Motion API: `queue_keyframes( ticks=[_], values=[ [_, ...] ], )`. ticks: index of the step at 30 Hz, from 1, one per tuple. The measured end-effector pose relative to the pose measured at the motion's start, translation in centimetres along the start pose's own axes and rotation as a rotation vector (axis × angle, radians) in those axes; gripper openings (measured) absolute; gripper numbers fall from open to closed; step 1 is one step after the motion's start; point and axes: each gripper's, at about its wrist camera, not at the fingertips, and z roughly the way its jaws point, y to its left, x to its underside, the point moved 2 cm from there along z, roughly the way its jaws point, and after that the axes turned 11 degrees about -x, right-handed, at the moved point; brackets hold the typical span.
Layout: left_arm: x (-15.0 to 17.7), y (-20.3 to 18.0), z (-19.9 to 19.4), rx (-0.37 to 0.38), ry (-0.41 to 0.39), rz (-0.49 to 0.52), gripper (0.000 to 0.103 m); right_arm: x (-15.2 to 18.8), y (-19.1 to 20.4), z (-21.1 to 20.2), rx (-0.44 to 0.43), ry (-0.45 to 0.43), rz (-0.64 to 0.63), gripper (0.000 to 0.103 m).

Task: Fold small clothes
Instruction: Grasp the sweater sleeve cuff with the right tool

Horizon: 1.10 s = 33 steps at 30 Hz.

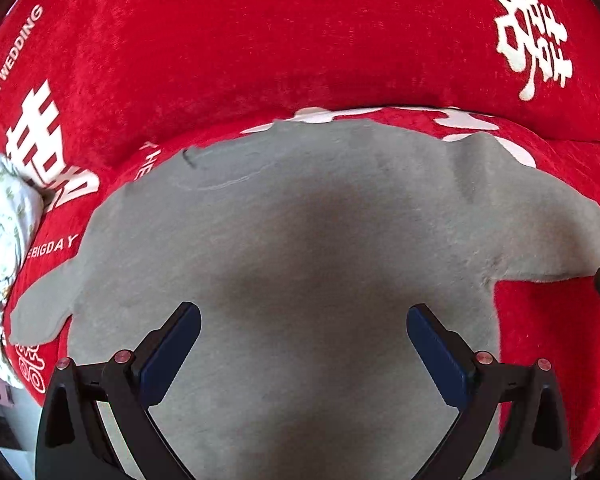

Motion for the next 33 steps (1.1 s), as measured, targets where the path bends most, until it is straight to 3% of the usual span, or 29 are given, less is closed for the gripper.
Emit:
queue_keyframes(
  ticks=[9,14,19,22,23,25,26,27,30,33],
  values=[
    [-0.7,-3.0,1.7,0.012,0.025,0.02,0.103,0.0,-5.8,2.2,0.067,0.034,0.044,0.103],
    [-1.0,-3.8,2.5,0.017,0.029,0.023,0.103,1.5,-11.2,3.8,0.082,0.041,0.164,0.103],
    [-1.6,-3.9,3.4,0.041,0.043,0.0,0.103,1.5,-14.8,6.1,0.007,0.018,0.288,0.103],
    [-1.8,-3.6,3.9,0.041,0.04,-0.008,0.103,0.1,-14.5,7.2,-0.02,-0.017,0.248,0.1],
    [-1.8,-3.4,4.1,0.044,0.041,-0.012,0.103,-0.4,-14.5,7.7,-0.039,-0.016,0.243,0.097],
    [-1.8,-2.8,4.5,0.053,0.046,-0.026,0.103,-1.4,-14.8,8.6,-0.053,-0.029,0.229,0.075],
    [-1.8,-2.5,4.7,0.056,0.049,-0.035,0.103,-1.8,-15.0,8.9,-0.056,-0.024,0.232,0.038],
    [-1.8,-2.1,4.9,0.057,0.052,-0.047,0.103,-2.1,-15.4,9.5,-0.08,0.0,0.251,0.02],
    [-1.5,-0.6,5.6,0.056,0.063,-0.088,0.103,-1.9,-16.8,9.1,-0.191,-0.02,0.342,0.016],
    [-1.0,0.8,6.5,0.058,0.085,-0.128,0.103,-1.3,-17.0,6.1,-0.222,-0.134,0.37,0.016]
  ],
)
